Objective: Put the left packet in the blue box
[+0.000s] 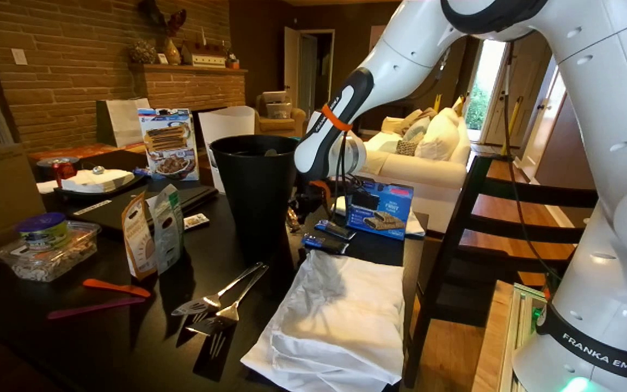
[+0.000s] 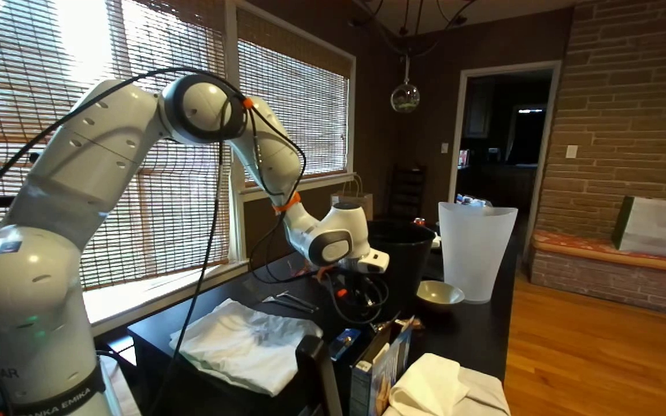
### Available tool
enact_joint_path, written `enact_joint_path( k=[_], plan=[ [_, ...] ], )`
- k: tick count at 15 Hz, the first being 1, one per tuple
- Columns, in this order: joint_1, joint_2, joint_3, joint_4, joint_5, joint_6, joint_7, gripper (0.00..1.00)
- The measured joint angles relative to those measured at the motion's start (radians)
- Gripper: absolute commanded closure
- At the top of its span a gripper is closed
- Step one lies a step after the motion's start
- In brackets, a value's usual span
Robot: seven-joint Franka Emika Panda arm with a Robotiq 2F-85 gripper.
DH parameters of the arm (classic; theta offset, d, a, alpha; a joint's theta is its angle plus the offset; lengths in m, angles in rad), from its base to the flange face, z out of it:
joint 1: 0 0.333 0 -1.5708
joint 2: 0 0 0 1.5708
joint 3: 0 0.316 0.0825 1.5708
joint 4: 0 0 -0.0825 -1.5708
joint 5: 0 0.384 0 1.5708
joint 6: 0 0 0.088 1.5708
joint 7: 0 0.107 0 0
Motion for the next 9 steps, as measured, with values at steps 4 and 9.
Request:
enact_joint_path(
  k=[4, 9],
  plan=[
    [-0.05, -0.098, 0.056, -0.004, 0.048, -0.116, -0.088, 0.6],
    [-0.057, -0.112, 0.074, -0.033, 0.061, -0.141, -0.247, 0.26]
  ],
)
